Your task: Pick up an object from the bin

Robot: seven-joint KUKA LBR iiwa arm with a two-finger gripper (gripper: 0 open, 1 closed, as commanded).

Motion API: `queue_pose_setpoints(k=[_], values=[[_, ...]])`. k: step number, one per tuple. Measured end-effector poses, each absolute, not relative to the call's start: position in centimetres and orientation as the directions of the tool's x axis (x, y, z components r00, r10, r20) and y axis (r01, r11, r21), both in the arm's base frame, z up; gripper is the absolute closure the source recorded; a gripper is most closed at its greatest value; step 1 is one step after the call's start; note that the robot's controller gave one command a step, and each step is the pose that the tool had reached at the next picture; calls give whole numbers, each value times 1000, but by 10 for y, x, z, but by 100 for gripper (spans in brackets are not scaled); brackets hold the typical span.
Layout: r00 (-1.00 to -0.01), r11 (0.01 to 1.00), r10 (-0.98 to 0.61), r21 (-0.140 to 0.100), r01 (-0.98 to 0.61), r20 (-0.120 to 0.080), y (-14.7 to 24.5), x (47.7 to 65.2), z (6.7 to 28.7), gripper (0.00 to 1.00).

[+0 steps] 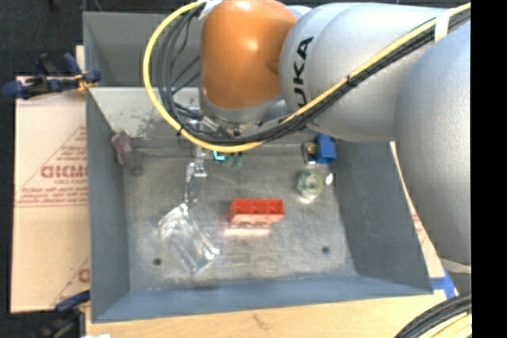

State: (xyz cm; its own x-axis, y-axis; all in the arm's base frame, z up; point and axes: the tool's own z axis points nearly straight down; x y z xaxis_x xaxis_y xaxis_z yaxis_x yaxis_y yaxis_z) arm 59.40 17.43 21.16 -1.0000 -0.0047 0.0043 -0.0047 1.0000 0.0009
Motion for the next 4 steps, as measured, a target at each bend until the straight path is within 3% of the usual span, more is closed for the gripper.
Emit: queue_pose_setpoints(k=[1,2,3,4], values=[[-999,1000,-23,9,-23,-25,142,596,115,0],[-995,995,-97,-5,-97,-7,57,631,100,0],[-945,945,-326,-3,-326,0,-2,597,95,0],[-889,889,-459,-3,-459,1,-75,549,116,0]])
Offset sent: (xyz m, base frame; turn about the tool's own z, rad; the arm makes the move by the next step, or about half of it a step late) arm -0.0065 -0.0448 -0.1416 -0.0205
